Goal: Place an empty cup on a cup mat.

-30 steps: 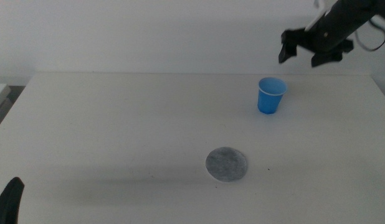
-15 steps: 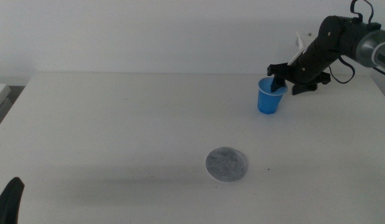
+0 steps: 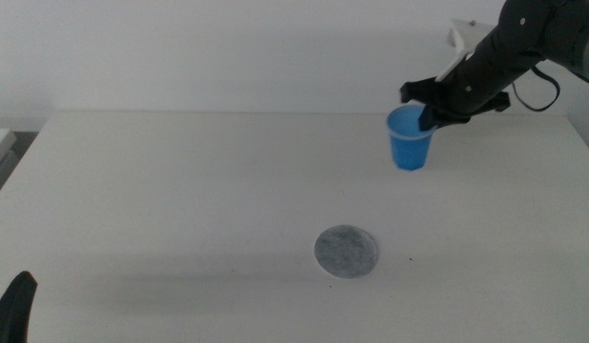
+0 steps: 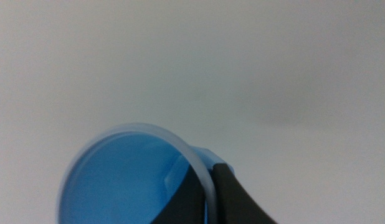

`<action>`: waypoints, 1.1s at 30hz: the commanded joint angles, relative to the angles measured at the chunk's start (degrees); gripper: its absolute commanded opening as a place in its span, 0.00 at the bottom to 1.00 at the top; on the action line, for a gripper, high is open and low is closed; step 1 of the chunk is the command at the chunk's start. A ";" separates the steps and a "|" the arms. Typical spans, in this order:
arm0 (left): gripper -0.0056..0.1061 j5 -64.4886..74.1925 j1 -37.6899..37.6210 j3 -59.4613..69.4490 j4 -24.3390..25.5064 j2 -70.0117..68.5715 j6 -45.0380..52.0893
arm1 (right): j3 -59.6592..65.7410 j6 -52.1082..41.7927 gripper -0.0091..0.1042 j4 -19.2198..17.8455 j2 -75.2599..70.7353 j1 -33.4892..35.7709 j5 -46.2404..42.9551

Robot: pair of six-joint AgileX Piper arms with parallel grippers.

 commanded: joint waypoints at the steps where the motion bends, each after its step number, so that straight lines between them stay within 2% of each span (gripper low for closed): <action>1: 0.89 -0.31 -0.10 -0.02 0.01 -0.21 -0.16 | 5.58 -0.32 0.06 -0.30 -4.78 2.57 -1.75; 6: 0.89 -0.31 -0.10 -0.02 0.01 -0.21 -0.16 | 16.91 1.60 0.06 0.42 -11.68 8.32 -5.46; 12: 0.89 -0.31 -0.10 -0.02 0.01 -0.21 -0.16 | 24.47 3.01 0.06 0.69 -12.34 13.61 -11.56; 19: 0.89 -0.31 -0.10 -0.02 0.01 -0.21 -0.16 | 25.57 3.10 0.06 1.62 -11.41 16.67 -14.85; 30: 0.89 -0.31 -0.10 -0.02 0.01 -0.21 -0.16 | 25.47 3.39 0.06 1.60 -8.06 16.66 -16.15; 33: 0.89 -0.31 -0.10 -0.02 0.01 -0.21 -0.16 | 25.47 4.47 0.11 1.60 -8.17 16.66 -16.02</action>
